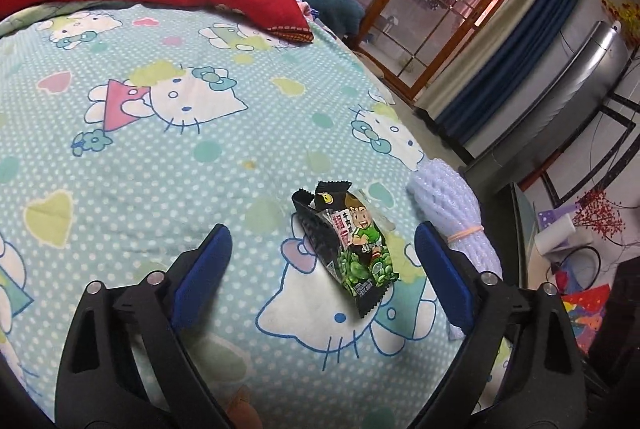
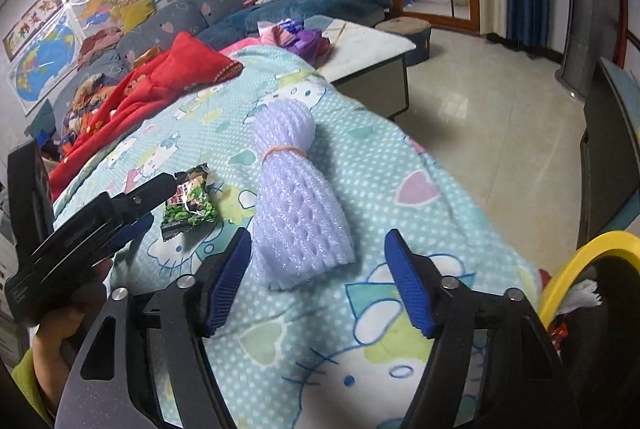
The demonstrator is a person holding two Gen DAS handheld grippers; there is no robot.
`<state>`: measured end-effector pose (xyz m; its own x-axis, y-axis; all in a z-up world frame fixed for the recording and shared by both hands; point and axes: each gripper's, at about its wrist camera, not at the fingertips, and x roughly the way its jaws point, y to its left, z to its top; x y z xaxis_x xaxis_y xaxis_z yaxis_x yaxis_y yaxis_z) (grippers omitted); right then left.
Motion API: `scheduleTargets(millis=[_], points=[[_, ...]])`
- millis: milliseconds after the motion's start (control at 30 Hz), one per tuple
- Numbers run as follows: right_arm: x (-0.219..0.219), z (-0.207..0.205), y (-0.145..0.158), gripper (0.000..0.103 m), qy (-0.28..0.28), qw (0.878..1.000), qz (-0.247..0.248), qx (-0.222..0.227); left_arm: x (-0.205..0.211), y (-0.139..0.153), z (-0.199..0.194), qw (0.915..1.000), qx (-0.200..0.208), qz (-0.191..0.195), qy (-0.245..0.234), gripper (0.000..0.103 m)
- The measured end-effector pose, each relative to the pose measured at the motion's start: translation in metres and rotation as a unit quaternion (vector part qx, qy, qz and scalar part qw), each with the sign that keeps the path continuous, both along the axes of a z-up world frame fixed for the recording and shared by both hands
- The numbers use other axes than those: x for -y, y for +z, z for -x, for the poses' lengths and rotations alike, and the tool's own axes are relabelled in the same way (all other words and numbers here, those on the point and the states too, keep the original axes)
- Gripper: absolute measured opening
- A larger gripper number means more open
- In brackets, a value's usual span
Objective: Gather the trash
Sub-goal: 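Grasp the green snack wrapper with the left tool while the right tool grasps the lavender foam net, then carry the green wrapper and lavender net over the yellow bin with both tools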
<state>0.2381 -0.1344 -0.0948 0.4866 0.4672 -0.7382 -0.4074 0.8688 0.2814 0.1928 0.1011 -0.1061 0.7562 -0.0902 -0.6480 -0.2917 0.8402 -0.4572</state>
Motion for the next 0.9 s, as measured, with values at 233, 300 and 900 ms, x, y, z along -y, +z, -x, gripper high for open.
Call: scheduleTargets(millis=[233, 300, 900], points=[[0.001, 0.01, -0.006, 0.028, 0.01, 1.0, -0.007, -0.009, 0.005, -0.002, -0.002, 0.9997, -0.001, 0.005, -0.023, 0.043], [0.005, 0.017, -0.004, 0.027, 0.01, 1.0, -0.005, -0.006, 0.008, -0.004, -0.005, 0.9994, -0.007, 0.007, -0.032, 0.027], [0.074, 0.04, 0.028, 0.027, -0.056, 0.998, -0.014, 0.027, 0.067, 0.019, 0.002, 0.9896, 0.036, -0.015, -0.138, 0.008]])
